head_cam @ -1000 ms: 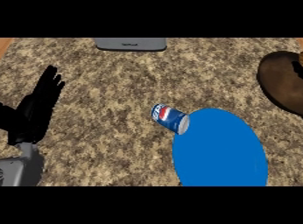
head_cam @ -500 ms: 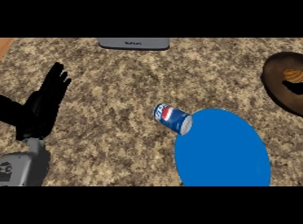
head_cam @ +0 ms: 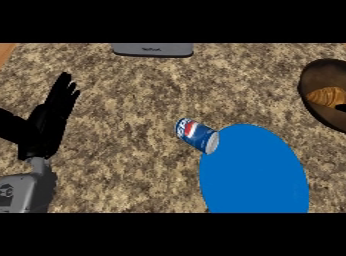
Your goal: Pick the croissant from the plate and place it in the pan
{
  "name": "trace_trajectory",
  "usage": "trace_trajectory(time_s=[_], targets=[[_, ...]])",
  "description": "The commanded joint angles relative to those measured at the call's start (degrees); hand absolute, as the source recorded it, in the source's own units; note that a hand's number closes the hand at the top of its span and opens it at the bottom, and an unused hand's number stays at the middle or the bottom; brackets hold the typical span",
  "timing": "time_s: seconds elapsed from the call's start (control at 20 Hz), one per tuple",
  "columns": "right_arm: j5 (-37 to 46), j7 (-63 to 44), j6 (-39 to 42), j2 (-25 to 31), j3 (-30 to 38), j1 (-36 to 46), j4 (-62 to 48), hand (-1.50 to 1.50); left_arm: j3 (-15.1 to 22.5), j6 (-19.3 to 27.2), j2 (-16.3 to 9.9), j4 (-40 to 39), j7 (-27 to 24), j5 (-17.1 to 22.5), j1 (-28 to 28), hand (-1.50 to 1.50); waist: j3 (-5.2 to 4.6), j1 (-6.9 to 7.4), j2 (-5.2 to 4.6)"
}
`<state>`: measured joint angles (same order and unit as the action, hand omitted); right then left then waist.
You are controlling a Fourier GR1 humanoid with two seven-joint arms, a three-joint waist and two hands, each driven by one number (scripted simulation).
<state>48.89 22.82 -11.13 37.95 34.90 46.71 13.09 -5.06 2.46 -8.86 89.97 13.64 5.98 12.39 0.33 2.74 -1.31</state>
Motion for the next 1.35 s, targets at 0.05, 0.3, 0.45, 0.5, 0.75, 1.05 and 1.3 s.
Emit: trace_trajectory(time_s=[0.05, 0.3, 0.45, 0.5, 0.75, 1.05, 1.3], targets=[[-8.57, 6.22, 5.32, 3.49, 7.70, -0.41, -0.63, -1.50, -0.06, 0.14, 0.50, 2.05, 0.25, 0.48, -2.55, 0.00, -0.04, -0.67, 0.60], [-16.95, 10.09, 15.41, 8.21, 15.32, -3.89, -2.83, -1.50, 0.53, 1.21, 0.69, 2.21, 0.73, -0.89, -1.93, 0.00, -0.02, -1.83, 0.74], [-19.81, 13.11, 22.21, 11.83, 17.75, -7.43, -3.86, -1.50, 0.12, 1.27, 0.54, 1.35, 0.06, -1.07, -1.81, 0.00, 0.02, -1.90, 0.59], [-20.40, 13.77, 24.99, 13.41, 18.27, -8.76, -4.35, -1.50, -0.07, 0.16, -0.27, 2.23, 0.26, -0.56, -2.98, 0.00, 0.07, -1.54, 0.53], [-23.51, 20.04, 38.00, 16.60, 19.98, -16.16, -5.00, -1.50, -1.95, 0.08, -0.35, -1.15, -1.30, 0.42, -1.36, 0.00, -0.03, -2.52, 0.62], [-25.24, 22.66, 40.18, 17.90, 19.47, -21.37, -2.46, -1.50, -1.86, -1.18, -1.38, 1.82, 0.74, 1.07, -2.54, 0.00, -0.07, -1.90, 0.87], [-26.53, 23.50, 42.19, 18.04, 18.66, -23.97, -2.01, -1.50, -2.81, -1.50, -2.16, -1.31, -0.98, 0.50, -1.32, 0.00, -0.09, -2.17, 0.91]])
